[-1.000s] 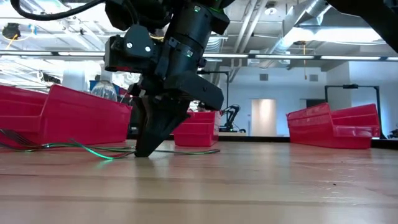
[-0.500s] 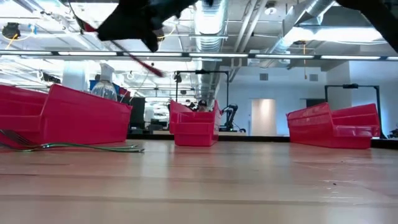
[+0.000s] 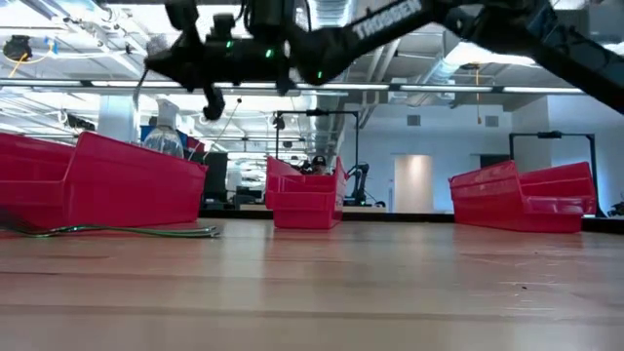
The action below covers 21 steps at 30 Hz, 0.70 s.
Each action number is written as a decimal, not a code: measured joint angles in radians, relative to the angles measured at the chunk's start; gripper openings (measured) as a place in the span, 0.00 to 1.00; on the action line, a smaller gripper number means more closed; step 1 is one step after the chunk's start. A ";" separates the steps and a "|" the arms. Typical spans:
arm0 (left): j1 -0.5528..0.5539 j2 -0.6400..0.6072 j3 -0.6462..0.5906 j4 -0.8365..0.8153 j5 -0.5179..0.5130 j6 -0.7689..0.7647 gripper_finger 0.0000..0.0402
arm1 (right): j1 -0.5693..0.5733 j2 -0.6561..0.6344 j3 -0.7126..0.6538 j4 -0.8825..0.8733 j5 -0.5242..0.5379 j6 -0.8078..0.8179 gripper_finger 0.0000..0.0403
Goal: Sort silverware
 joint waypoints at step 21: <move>0.000 0.000 0.000 0.000 0.001 0.009 0.00 | 0.039 0.063 0.000 -0.072 0.274 0.063 0.27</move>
